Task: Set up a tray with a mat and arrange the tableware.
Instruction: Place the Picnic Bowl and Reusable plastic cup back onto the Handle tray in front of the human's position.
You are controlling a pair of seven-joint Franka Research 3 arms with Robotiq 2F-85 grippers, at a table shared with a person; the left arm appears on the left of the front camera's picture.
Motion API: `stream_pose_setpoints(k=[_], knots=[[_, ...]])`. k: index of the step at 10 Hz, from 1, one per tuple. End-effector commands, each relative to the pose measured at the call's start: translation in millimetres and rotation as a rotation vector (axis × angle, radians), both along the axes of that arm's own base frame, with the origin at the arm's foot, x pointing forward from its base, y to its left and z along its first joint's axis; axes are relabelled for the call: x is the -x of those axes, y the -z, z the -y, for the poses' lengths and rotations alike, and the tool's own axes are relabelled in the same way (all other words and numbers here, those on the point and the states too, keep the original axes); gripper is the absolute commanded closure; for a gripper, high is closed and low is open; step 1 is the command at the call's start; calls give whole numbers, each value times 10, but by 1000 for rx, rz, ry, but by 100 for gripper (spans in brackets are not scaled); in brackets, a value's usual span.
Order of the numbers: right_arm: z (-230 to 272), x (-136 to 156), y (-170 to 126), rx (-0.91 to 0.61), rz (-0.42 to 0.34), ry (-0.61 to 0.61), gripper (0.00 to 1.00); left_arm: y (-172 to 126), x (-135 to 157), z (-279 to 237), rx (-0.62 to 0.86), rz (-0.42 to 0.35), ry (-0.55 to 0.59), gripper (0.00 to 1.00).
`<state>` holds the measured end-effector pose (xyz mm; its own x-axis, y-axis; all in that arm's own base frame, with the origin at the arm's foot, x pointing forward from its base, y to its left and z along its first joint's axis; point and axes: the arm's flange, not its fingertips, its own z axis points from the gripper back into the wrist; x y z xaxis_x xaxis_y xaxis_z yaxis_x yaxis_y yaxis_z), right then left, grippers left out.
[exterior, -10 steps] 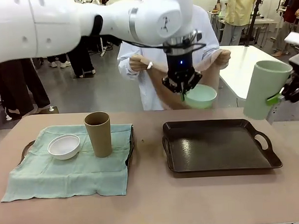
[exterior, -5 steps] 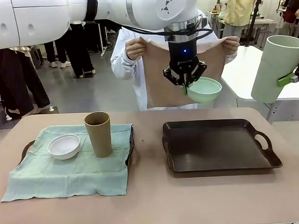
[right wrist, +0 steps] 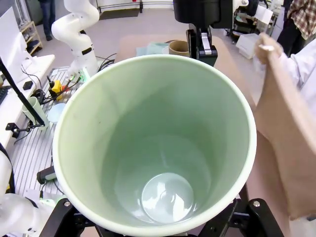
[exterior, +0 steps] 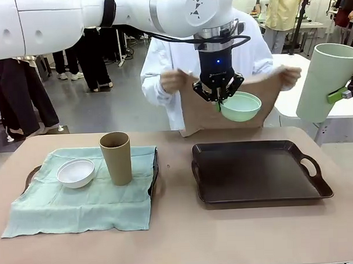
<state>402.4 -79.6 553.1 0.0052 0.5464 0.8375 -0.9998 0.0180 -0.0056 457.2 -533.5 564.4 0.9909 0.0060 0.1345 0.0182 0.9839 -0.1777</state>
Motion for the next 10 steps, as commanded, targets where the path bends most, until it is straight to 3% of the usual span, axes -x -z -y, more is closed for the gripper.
stream_pose_setpoints(k=[1, 10], knots=[[0, -1, 23, 0, 6, -7, 100, -23, -27, 0, 11, 12, 11, 100], [0, -1, 23, 0, 6, -7, 100, -23, -27, 0, 11, 12, 11, 100]])
